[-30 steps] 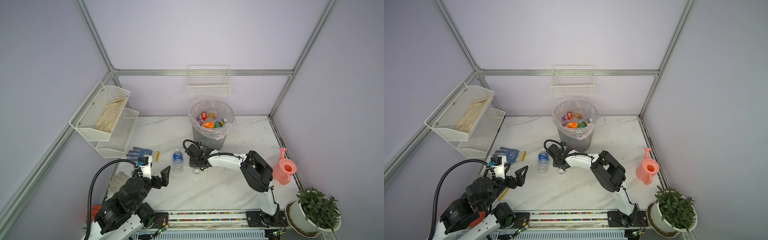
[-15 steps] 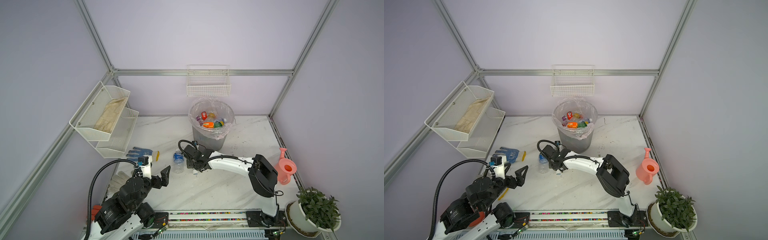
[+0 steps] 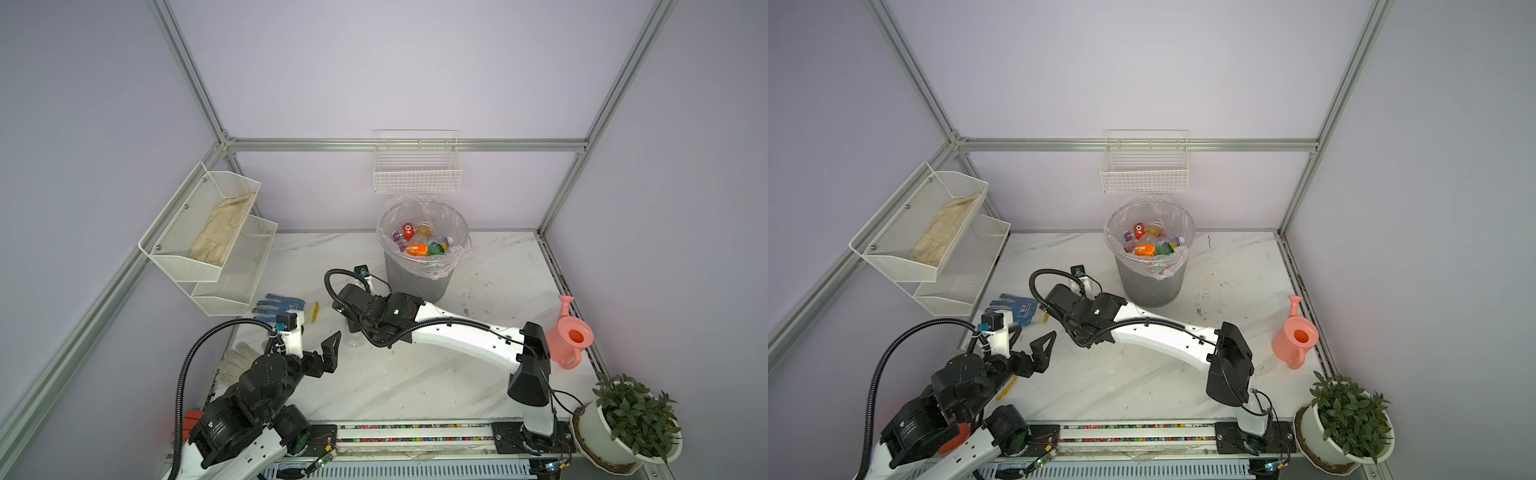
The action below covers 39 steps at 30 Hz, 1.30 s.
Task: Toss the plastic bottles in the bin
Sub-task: 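Lift the Pocari Sweat bottle with the right gripper and carry it over the bin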
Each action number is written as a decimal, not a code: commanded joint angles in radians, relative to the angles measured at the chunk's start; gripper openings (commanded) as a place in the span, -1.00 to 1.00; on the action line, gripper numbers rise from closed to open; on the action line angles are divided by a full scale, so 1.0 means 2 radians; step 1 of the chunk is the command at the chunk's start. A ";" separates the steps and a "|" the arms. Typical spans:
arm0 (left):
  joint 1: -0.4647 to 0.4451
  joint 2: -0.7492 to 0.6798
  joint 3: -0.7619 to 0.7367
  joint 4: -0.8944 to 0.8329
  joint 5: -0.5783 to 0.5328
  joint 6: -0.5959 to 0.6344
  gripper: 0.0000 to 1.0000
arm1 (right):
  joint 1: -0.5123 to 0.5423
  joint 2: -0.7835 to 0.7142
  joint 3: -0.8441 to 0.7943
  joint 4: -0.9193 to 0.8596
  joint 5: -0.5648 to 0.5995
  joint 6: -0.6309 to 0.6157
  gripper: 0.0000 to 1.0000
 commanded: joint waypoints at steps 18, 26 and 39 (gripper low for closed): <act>0.000 -0.001 -0.010 0.013 -0.006 -0.002 0.99 | 0.018 -0.067 0.222 -0.067 0.119 -0.124 -0.39; 0.001 0.006 -0.010 0.013 -0.004 -0.002 1.00 | 0.015 -0.105 0.197 -0.054 0.182 -0.160 -0.28; 0.000 0.009 -0.010 0.015 -0.002 -0.003 1.00 | -0.031 -0.132 0.179 -0.055 0.172 -0.159 -0.28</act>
